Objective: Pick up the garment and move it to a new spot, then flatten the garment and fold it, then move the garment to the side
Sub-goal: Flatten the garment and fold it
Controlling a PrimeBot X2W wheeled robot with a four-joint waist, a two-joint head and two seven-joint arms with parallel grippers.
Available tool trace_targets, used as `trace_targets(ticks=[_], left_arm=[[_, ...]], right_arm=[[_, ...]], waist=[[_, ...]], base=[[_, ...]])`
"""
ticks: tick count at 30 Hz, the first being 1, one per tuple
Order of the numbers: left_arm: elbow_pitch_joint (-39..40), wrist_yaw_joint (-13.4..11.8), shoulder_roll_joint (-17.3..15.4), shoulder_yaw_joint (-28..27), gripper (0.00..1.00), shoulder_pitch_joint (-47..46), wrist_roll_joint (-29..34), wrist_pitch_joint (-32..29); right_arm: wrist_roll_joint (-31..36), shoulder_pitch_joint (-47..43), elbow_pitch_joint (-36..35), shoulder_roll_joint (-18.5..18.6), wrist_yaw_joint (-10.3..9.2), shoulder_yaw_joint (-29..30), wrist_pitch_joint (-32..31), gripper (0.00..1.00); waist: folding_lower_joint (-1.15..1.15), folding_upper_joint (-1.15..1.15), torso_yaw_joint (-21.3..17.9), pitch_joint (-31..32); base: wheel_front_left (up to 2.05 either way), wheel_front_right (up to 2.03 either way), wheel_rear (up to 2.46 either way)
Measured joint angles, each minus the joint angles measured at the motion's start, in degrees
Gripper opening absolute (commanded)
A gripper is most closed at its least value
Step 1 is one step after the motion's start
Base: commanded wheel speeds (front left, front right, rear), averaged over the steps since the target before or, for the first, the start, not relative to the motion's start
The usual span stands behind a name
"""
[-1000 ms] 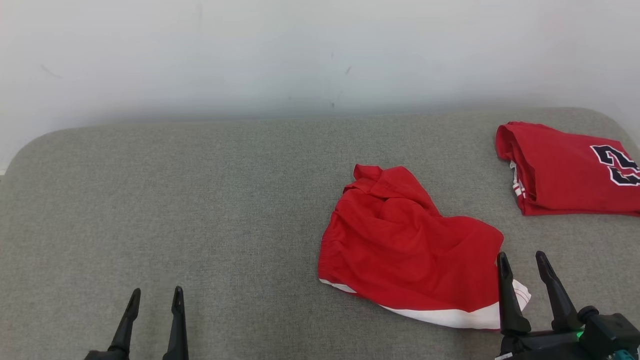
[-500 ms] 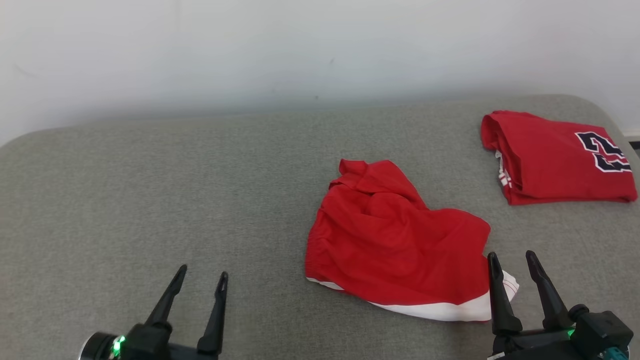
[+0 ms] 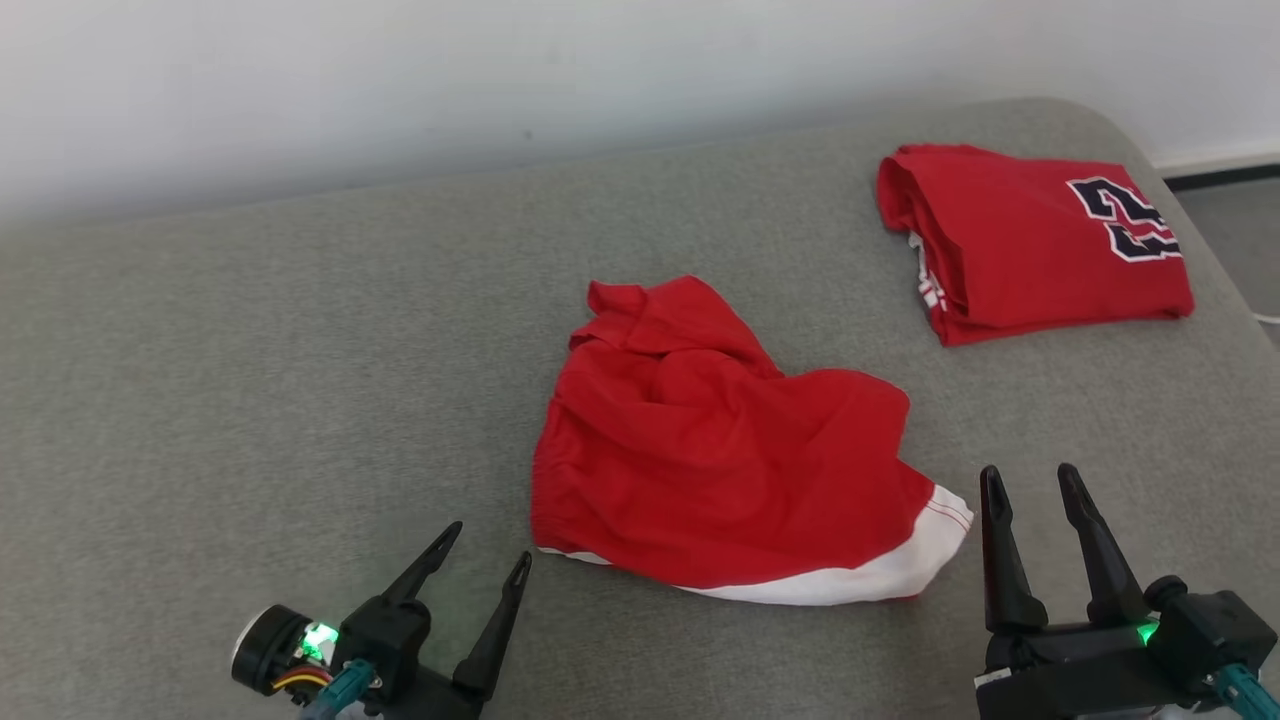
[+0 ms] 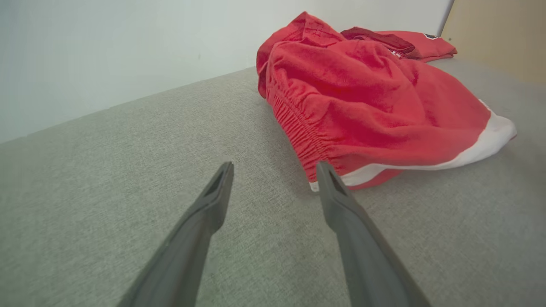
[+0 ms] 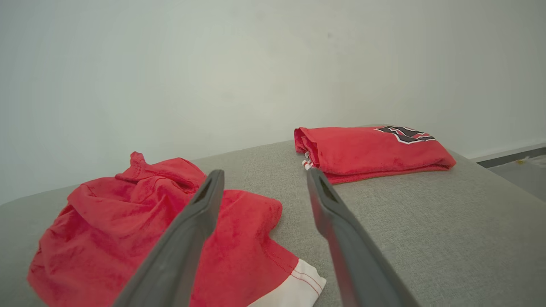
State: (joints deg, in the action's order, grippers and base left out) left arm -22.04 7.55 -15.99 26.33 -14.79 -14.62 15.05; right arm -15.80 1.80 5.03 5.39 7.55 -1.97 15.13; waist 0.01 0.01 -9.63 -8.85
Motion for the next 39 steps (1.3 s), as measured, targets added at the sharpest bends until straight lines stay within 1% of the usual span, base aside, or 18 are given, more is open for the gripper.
trace_targets(ticks=[7, 11, 12, 13, 14, 17, 22, 25, 32, 35, 36, 39], left_arm=[[-4.67, 0.00, -0.87, 5.10, 1.00, -4.00, -2.23, 0.00], [-6.56, 0.00, -1.00, 6.65, 1.00, -6.56, -3.20, -0.01], [-6.82, 0.00, -0.83, 6.99, 0.57, -7.19, -3.33, -0.01], [-6.99, 0.00, -0.64, 6.90, 0.21, -7.70, -3.75, 0.00], [-7.09, 0.00, -0.59, 6.92, 0.00, -8.21, -3.76, 0.00], [-6.89, 0.00, -0.44, 6.24, 0.00, -8.91, -4.13, 0.00], [-4.25, 0.00, -0.48, 2.78, 0.00, -8.20, -3.96, 0.00], [-2.18, 0.00, -0.70, 1.35, 0.00, -5.93, -3.09, 0.00], [1.69, 0.00, -1.04, -0.02, 0.00, 0.80, -2.52, 0.00], [1.97, 0.00, -1.08, -0.59, 0.00, 3.89, -2.66, -0.01], [1.97, 0.00, -1.08, -0.59, 0.00, 3.89, -2.66, -0.01], [0.90, 0.00, -1.07, -0.96, 0.00, 6.36, -2.85, 0.00]], right_arm=[[-0.15, 0.81, -0.15, -0.47, 0.00, 0.27, 0.00, 1.00], [-0.15, 1.51, -0.27, -0.65, 0.00, 0.29, 0.00, 1.00], [-0.15, 1.62, -0.35, -0.68, 0.00, 0.32, -0.01, 1.00], [-0.15, 1.63, -0.38, -0.69, 0.00, 0.36, 0.00, 1.00], [-0.14, 1.62, -0.37, -0.74, 0.00, 0.48, 0.00, 1.00], [0.03, 1.49, -0.45, -0.81, 0.00, 1.33, 0.00, 1.00], [0.24, 1.15, -0.44, -0.73, 0.00, 1.93, -0.01, 1.00], [0.25, 0.49, -0.20, -0.53, 0.00, 1.91, -0.01, 1.00], [0.25, 0.24, 0.52, 0.22, 0.00, 1.83, -0.01, 1.00], [0.25, 0.03, 0.80, 0.41, 0.00, 1.83, 0.00, 1.00], [0.25, 0.03, 0.80, 0.41, 0.00, 1.83, 0.00, 1.00], [0.25, -0.10, 1.10, 0.53, 0.00, 1.72, -0.01, 1.00]], waist=[[0.00, 0.00, -3.23, -2.66], [0.00, 0.00, -4.61, -3.84], [0.01, 0.00, -4.87, -4.09], [0.01, 0.00, -5.09, -4.28], [0.00, 0.00, -5.25, -4.44], [0.00, 0.00, -5.08, -4.52], [0.00, 0.00, -3.36, -3.85], [-0.01, 0.00, -1.65, -2.99], [-0.01, 0.00, 3.15, -0.65], [-0.01, 0.00, 5.09, 0.28], [-0.01, 0.00, 5.09, 0.28], [-0.01, 0.00, 6.67, 1.12]], base=[[0.00, 0.00, 0.00], [0.00, 0.00, 0.00], [0.00, 0.00, 0.00], [0.00, 0.00, 0.00], [0.00, 0.00, 0.00], [0.00, 0.00, 0.00], [0.00, 0.00, 0.00], [0.00, 0.00, 0.00], [0.00, 0.00, 0.00], [0.00, 0.00, 0.00], [0.00, 0.00, 0.00], [0.00, 0.00, 0.00]])
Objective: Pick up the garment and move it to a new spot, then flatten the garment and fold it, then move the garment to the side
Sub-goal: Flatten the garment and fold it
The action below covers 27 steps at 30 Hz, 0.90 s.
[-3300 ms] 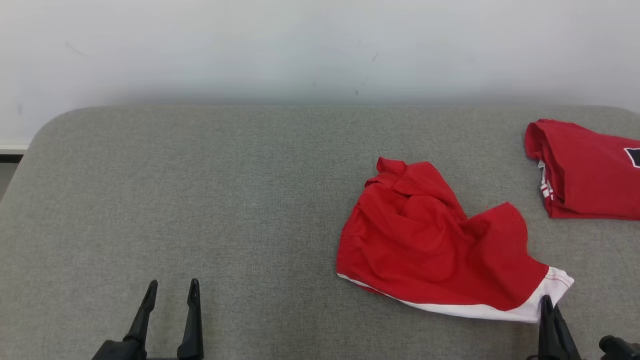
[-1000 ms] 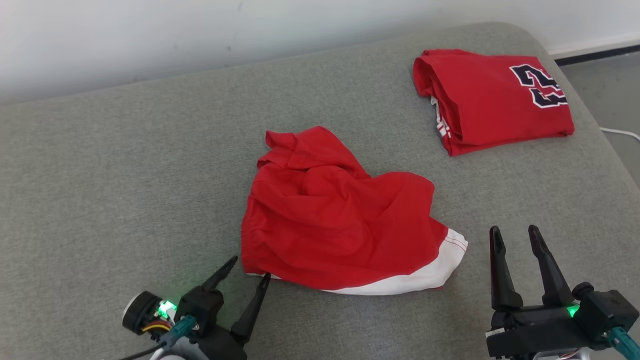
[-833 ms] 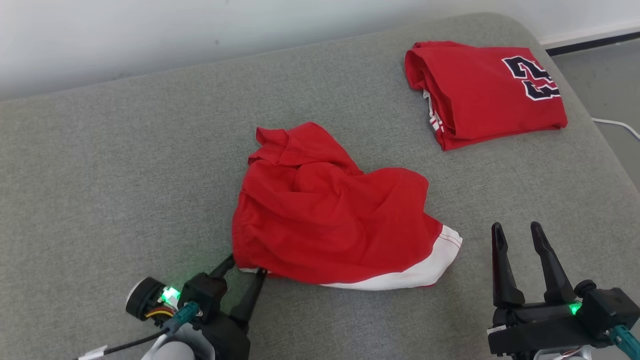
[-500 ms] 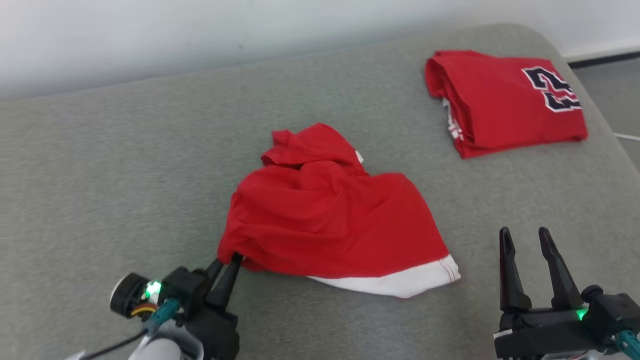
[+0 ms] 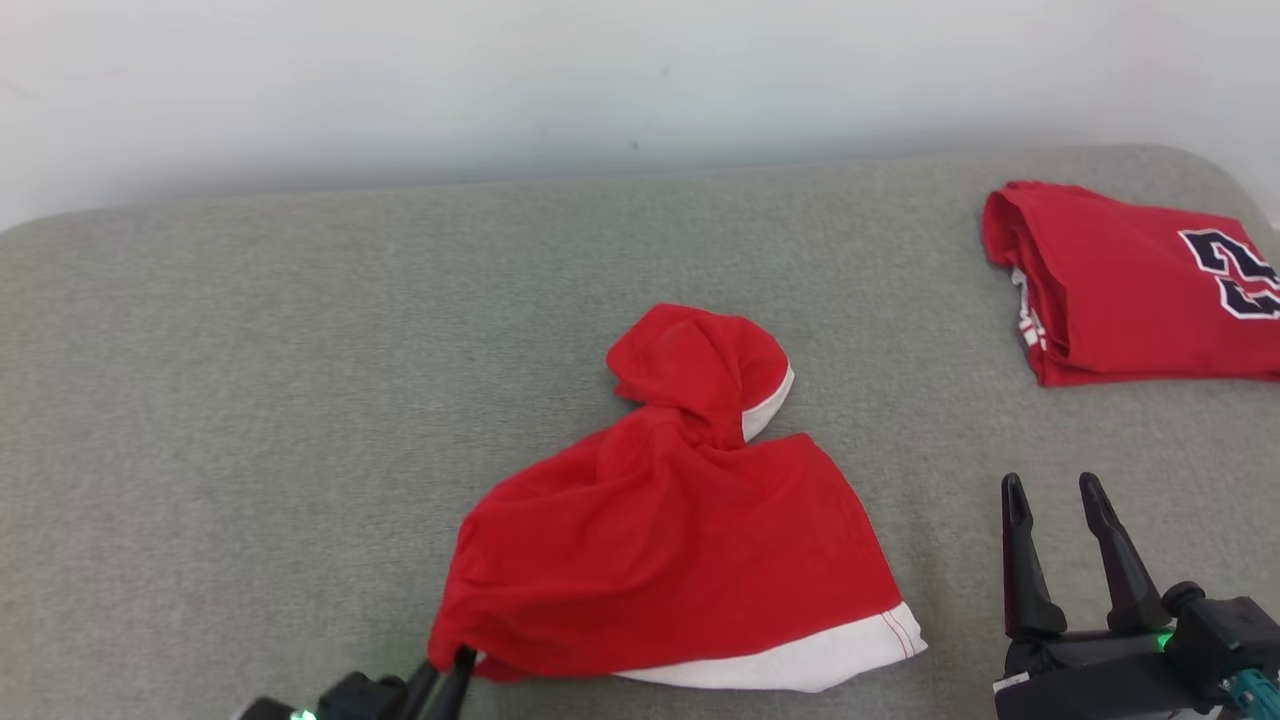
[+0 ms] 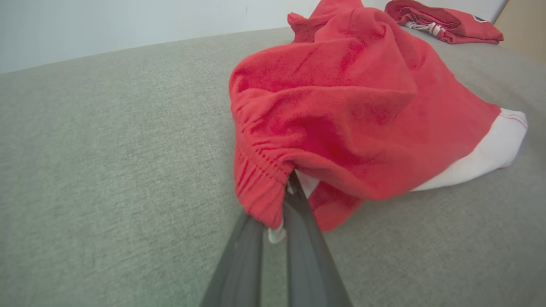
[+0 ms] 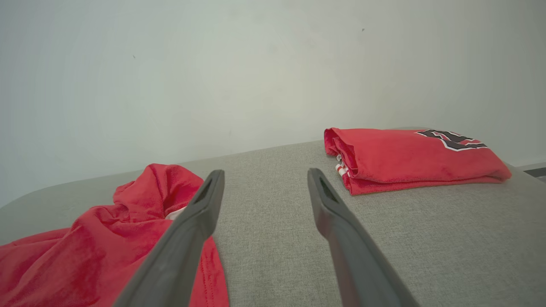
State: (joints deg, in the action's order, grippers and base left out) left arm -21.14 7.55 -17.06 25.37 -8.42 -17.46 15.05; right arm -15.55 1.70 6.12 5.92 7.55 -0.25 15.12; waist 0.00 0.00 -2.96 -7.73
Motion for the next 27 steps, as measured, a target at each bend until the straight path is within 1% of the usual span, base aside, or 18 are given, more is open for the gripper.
trace_targets(ticks=[2, 3, 4, 5, 10, 16, 20, 24, 27], left_arm=[[-1.02, 0.00, 0.66, 0.16, 0.00, 0.87, -0.22, -0.01], [-1.44, 0.00, 1.00, 0.26, 0.16, 1.21, -0.16, 0.00], [-1.62, -0.01, 1.40, 0.07, 0.95, 1.38, -0.15, 0.00], [-1.58, -0.03, 1.81, -0.32, 1.00, 1.36, -0.11, 0.00], [0.12, -0.45, 3.47, -2.15, 1.00, 1.88, 0.51, -0.01], [1.23, -0.45, 3.39, -4.58, 1.00, 5.24, 1.22, -0.01], [4.56, -1.00, 3.64, -8.68, 1.00, 6.97, 1.29, 0.00], [9.60, -2.05, 4.94, -14.15, 1.00, 7.71, 1.83, 0.00], [12.18, -2.30, 5.82, -18.03, 1.00, 8.44, 2.78, 0.00]], right_arm=[[0.00, -0.25, 0.11, 0.04, 0.00, 0.08, 0.01, 1.00], [0.00, -0.48, 0.18, 0.08, 0.00, 0.11, 0.01, 1.00], [0.00, -0.63, 0.30, 0.13, 0.00, 0.09, 0.01, 1.00], [0.00, -0.70, 0.36, 0.16, 0.00, 0.18, 0.01, 1.00], [-0.01, -1.26, 0.56, 0.27, 0.00, 1.13, 0.01, 1.00], [-0.01, -1.58, 0.71, 0.21, 0.00, 1.11, 0.01, 1.00], [-0.02, -1.62, 0.74, 0.20, 0.00, 1.13, 0.01, 1.00], [-0.05, -1.70, 0.69, 0.40, 0.00, 1.04, 0.01, 1.00], [-0.07, -1.74, 0.67, 0.69, 0.00, 1.05, 0.00, 1.00]], waist=[[0.00, 0.00, 0.81, 0.51], [0.00, 0.00, 1.15, 0.75], [0.00, 0.00, 1.45, 1.00], [0.00, 0.00, 1.74, 1.23], [0.00, 0.00, 3.18, 2.17], [0.00, 0.00, 4.87, 3.13], [0.00, 0.00, 5.56, 3.78], [0.00, 0.00, 5.76, 4.37], [0.00, 0.00, 5.43, 4.77]], base=[[0.00, 0.00, 0.00], [0.00, 0.00, 0.00], [0.00, 0.00, 0.00], [0.00, 0.00, 0.00], [0.00, 0.00, 0.00], [0.00, 0.00, 0.00], [0.00, 0.00, 0.00], [0.00, 0.00, 0.00], [0.00, 0.00, 0.00]])
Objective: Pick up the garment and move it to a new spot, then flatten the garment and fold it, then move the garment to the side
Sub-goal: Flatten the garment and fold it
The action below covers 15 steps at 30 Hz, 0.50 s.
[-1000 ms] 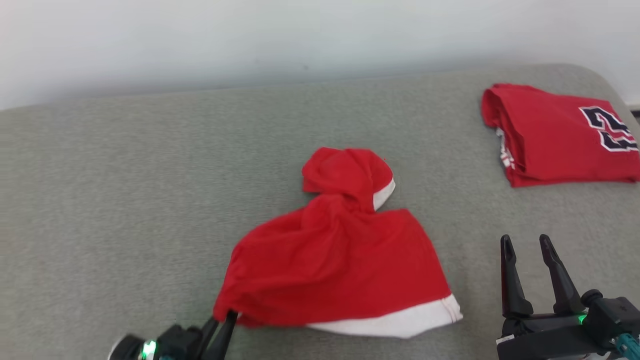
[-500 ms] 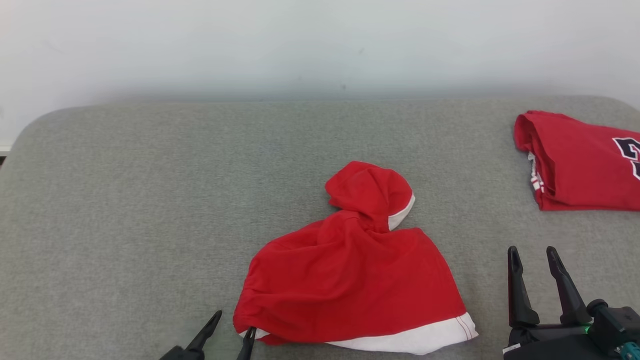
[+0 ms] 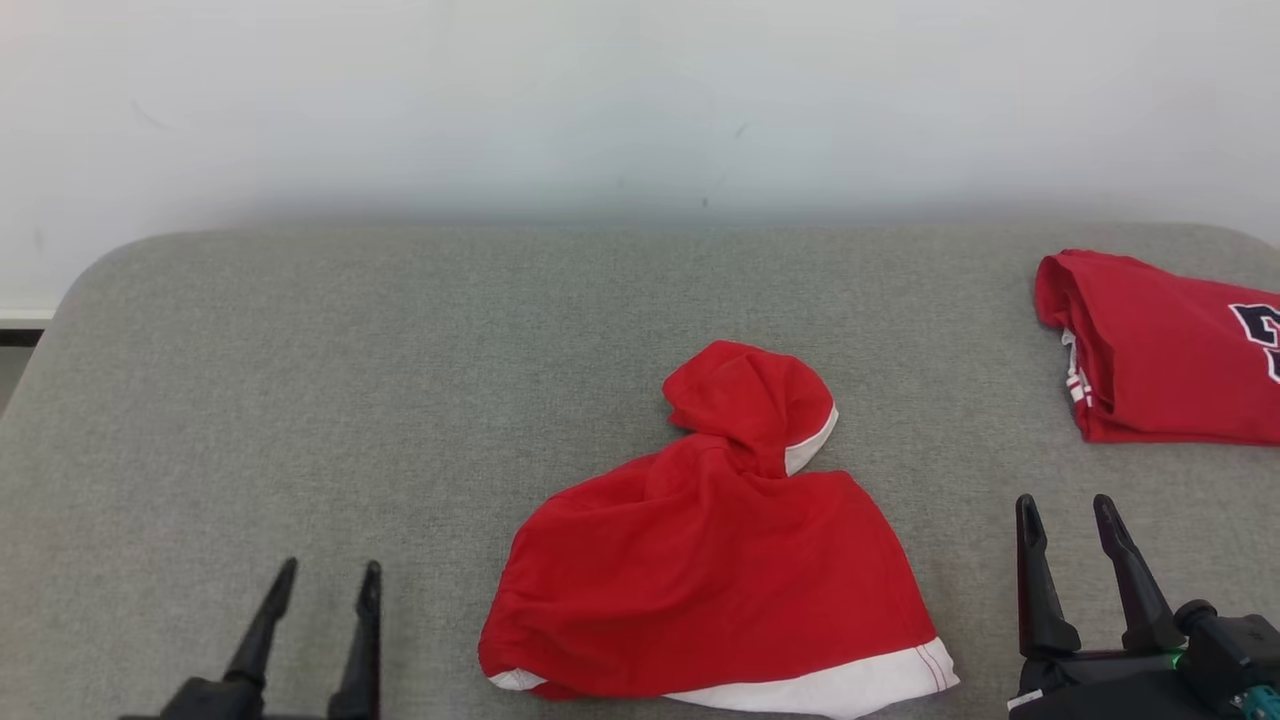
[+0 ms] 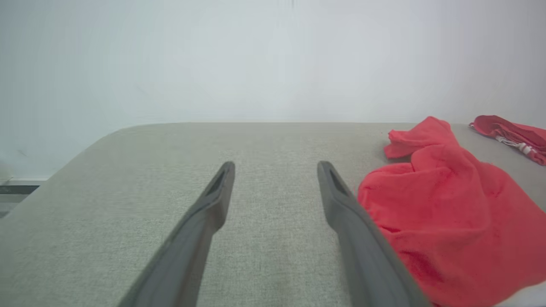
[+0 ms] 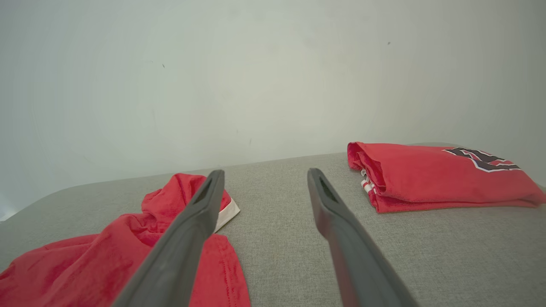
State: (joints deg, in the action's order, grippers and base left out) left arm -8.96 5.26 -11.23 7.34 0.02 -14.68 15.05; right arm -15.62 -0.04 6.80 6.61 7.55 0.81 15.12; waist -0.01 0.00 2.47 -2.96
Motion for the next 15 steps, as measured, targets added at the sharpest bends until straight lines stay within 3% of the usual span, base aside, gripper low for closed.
trace_targets(ticks=[7, 15], left_arm=[[4.36, -0.15, 1.69, -6.28, 1.00, 1.66, 1.80, 0.00], [5.64, 0.79, 2.33, -7.51, 1.00, 3.69, 2.52, 0.00]], right_arm=[[-0.34, -0.48, 0.07, 0.37, 0.00, -0.66, 0.00, 1.00], [-0.34, -2.41, -0.29, 0.37, 0.00, -1.57, 0.01, 1.00]], waist=[[0.00, 0.00, -1.47, 1.37], [0.01, 0.00, -3.35, 3.02]], base=[[0.00, 0.00, 0.00], [0.00, 0.00, 0.00]])
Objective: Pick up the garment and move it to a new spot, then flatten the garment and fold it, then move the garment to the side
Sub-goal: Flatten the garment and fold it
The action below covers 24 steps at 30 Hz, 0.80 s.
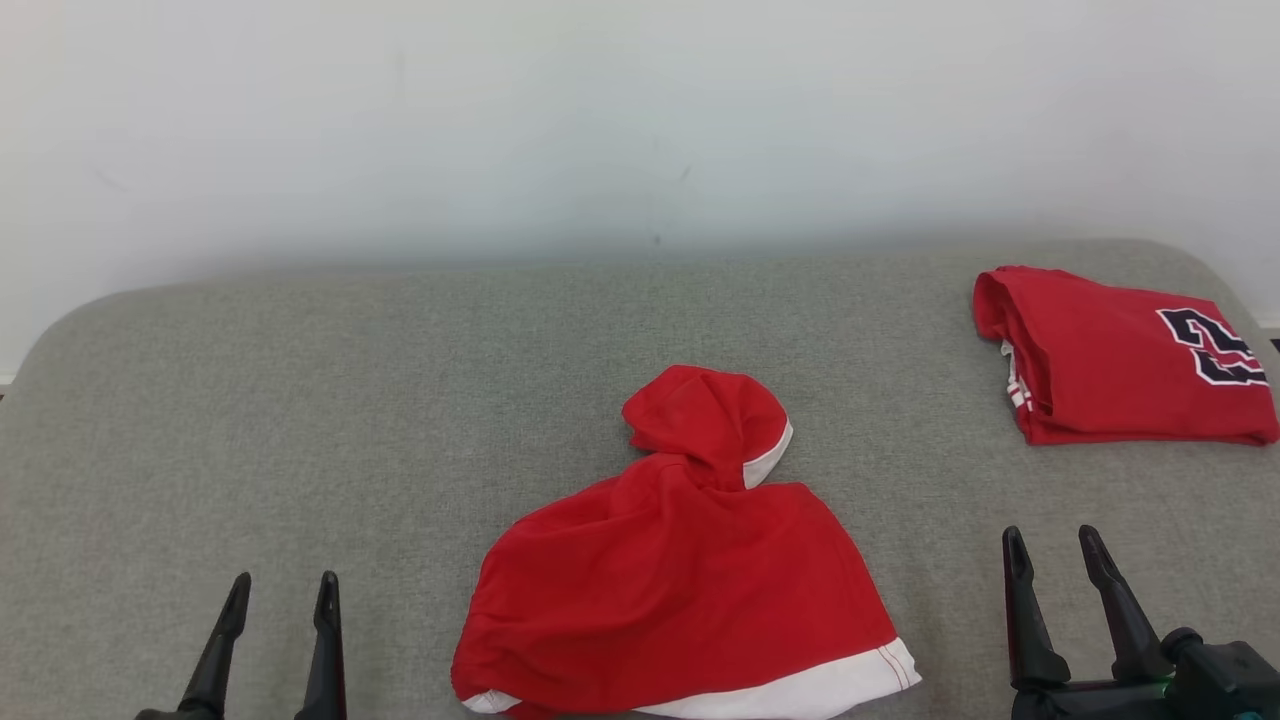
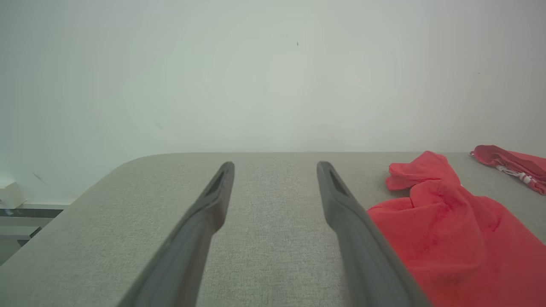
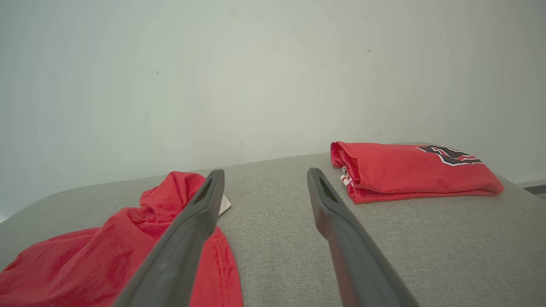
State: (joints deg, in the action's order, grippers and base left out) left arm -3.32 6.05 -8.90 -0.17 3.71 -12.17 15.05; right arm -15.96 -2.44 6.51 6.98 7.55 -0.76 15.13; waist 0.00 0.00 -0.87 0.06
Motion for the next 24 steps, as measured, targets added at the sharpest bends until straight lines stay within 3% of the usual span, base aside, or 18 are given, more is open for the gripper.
trace_targets(ticks=[24], left_arm=[[-3.74, 1.09, -0.67, 3.26, 1.00, 0.46, 0.01, 0.00]], right_arm=[[0.41, -2.20, 0.52, 0.37, 0.00, -0.32, 0.00, 1.00]], waist=[[0.00, 0.00, -0.44, 0.25]], base=[[0.00, 0.00, 0.00]])
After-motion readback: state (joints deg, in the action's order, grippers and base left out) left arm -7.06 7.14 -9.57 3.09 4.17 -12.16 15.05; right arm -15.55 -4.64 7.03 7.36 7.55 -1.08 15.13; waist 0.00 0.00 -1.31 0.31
